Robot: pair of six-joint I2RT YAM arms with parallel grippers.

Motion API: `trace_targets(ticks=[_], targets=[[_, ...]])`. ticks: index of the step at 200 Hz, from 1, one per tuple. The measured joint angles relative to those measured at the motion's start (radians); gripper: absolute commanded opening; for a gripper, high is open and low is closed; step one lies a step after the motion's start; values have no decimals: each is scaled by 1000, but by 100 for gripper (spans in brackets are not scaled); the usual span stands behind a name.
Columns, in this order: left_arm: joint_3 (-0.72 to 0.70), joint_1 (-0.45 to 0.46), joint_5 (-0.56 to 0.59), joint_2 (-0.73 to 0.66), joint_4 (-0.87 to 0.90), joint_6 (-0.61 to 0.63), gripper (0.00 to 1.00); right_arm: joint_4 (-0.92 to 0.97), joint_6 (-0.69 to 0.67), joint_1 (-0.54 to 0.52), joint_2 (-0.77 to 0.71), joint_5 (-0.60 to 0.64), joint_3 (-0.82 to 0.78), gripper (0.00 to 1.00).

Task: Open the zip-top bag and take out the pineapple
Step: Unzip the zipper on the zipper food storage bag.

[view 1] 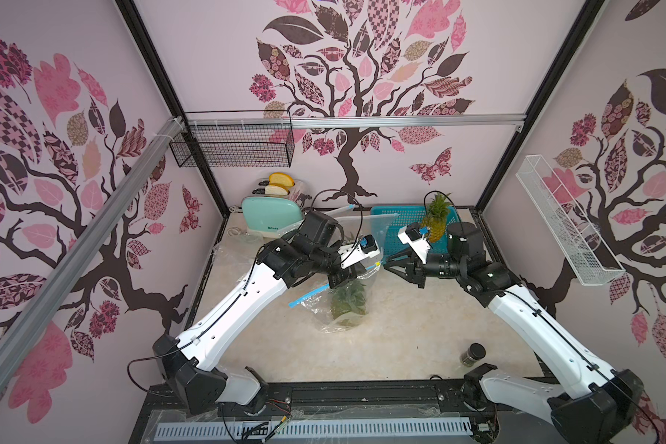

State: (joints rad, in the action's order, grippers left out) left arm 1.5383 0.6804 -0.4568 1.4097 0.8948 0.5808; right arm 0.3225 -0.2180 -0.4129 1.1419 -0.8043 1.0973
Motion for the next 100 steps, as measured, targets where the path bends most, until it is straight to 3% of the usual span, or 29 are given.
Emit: trace_targets(ticks=[66, 100], targets=[[43, -10, -45, 0, 29, 26, 0, 39, -68, -15, 57, -55, 16, 34], [51, -11, -52, 0, 56, 34, 0, 24, -73, -31, 81, -81, 16, 22]])
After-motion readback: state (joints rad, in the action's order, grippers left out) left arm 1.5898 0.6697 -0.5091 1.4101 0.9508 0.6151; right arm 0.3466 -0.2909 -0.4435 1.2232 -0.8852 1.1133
